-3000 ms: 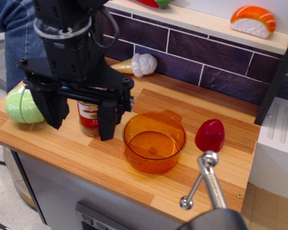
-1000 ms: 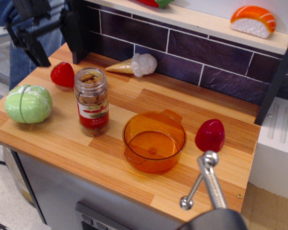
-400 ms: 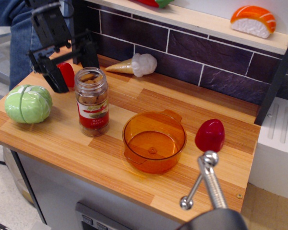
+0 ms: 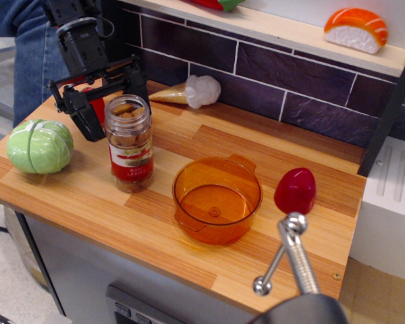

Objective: Pour almonds in pot

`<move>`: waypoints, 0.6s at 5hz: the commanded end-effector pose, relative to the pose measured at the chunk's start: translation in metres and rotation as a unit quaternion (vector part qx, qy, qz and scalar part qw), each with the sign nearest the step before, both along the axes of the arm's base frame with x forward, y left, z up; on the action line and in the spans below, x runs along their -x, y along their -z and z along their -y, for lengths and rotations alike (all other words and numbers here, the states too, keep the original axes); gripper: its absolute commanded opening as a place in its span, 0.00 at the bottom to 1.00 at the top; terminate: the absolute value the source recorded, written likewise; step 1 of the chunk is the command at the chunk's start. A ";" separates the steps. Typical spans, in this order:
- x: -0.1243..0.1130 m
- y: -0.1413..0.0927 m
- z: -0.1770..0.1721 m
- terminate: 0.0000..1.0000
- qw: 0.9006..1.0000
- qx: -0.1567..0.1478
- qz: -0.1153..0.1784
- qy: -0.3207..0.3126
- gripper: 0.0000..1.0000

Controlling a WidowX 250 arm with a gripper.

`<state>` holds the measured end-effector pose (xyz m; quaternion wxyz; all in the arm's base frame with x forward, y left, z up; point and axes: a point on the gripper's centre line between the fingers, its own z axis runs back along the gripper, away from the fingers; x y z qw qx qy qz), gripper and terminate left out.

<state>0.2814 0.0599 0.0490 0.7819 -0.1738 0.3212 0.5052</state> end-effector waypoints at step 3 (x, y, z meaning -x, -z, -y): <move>0.005 -0.018 0.019 0.00 0.980 -0.124 0.158 0.004 0.00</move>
